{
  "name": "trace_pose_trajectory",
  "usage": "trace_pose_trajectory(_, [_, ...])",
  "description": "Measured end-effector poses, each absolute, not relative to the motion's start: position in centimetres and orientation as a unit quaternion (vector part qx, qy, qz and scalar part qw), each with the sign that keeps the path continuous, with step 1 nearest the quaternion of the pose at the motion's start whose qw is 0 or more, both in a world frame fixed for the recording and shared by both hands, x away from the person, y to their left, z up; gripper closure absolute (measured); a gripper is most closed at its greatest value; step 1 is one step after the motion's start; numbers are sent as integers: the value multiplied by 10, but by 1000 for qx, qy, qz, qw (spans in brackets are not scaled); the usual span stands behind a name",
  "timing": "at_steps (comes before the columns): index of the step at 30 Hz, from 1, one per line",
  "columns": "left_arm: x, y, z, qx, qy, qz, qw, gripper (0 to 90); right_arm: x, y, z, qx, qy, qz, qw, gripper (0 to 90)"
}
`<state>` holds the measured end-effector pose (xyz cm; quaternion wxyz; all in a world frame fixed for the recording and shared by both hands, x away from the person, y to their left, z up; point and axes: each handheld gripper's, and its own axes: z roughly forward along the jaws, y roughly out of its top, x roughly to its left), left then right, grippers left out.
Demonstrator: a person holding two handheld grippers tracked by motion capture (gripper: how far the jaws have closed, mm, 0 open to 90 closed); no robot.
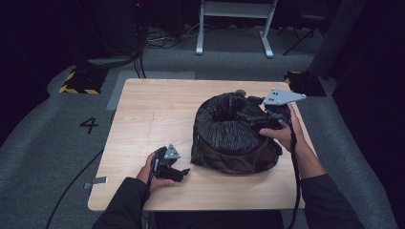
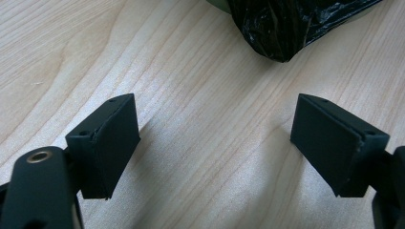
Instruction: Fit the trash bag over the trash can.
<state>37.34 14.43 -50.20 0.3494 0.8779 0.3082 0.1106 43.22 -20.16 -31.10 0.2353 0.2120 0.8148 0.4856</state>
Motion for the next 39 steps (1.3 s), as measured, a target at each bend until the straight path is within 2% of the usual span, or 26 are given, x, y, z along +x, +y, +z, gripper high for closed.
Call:
trace_pose_trajectory(17, [373,144,-502,878,309,111,350,168,437,-186,-320,177,871,411,202,318])
trace_pose_trajectory(26, [373,144,-502,878,309,111,350,169,444,-184,-329,167,903,354,180,300])
trace_pose_trajectory(39, [373,144,-502,878,309,111,350,169,445,-176,-331,119,931,298,172,307])
